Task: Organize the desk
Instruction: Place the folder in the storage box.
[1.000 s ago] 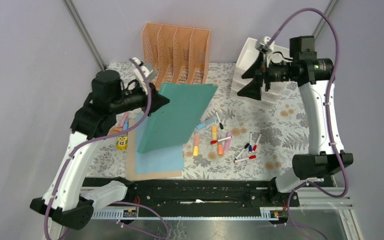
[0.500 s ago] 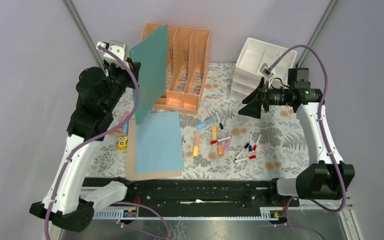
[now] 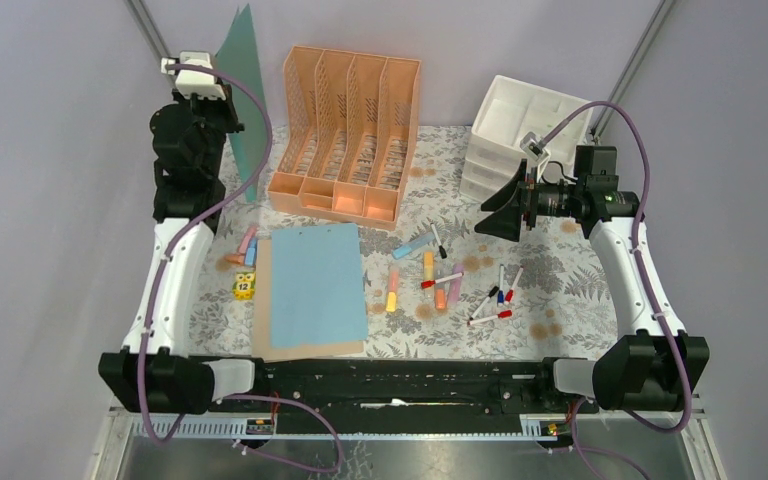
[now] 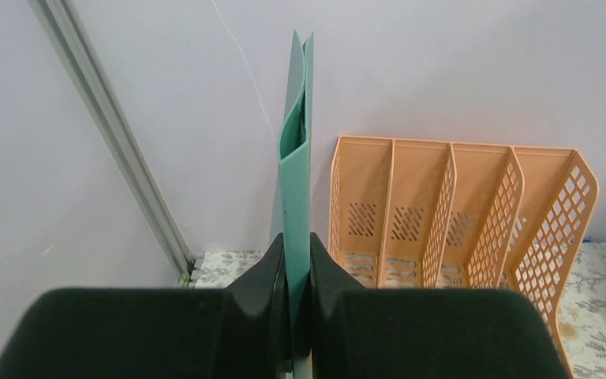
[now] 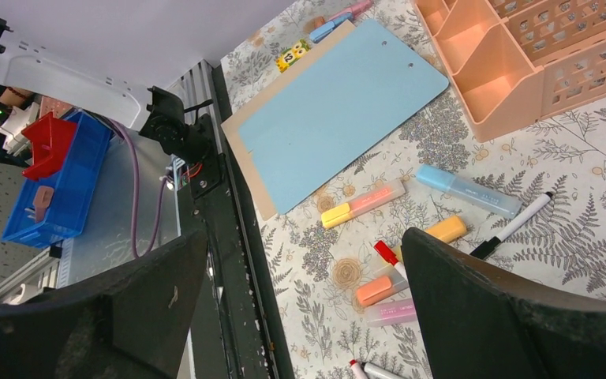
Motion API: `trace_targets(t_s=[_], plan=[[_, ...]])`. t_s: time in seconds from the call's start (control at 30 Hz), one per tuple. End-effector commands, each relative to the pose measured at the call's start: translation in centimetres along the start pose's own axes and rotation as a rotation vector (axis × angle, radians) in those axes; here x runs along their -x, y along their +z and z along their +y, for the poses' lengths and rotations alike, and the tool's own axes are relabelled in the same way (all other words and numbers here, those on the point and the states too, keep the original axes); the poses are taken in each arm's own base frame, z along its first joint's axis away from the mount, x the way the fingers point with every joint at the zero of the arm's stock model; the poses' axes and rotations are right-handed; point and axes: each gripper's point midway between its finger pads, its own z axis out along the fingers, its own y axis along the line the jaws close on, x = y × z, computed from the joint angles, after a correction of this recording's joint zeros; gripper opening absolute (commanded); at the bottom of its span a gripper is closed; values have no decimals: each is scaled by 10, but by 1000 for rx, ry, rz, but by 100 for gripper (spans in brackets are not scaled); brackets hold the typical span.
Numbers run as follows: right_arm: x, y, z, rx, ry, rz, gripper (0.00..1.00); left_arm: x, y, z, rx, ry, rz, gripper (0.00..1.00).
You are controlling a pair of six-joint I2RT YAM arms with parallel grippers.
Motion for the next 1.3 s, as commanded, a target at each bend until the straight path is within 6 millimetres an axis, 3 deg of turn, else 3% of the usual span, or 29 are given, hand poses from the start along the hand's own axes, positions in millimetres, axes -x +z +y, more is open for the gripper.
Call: trace_targets(t_s=[0.0, 0.23, 0.3, 0.77, 1.03, 1.27], plan=[[9, -2, 7, 20, -41, -25, 100, 53, 18, -8, -105, -28, -225, 0], [8, -3, 5, 18, -35, -25, 100, 32, 39, -22, -188, -38, -208, 0], [9, -3, 4, 16, -35, -26, 100, 26, 46, -15, -181, -32, -205, 0], [8, -5, 1, 8, -26, -29, 100, -7, 97, -22, -301, -81, -235, 0], [7, -5, -2, 5, -15, -28, 100, -28, 114, -29, -372, -81, -268, 0], [9, -5, -9, -12, -9, -34, 100, -43, 118, -21, -396, -120, -336, 0]])
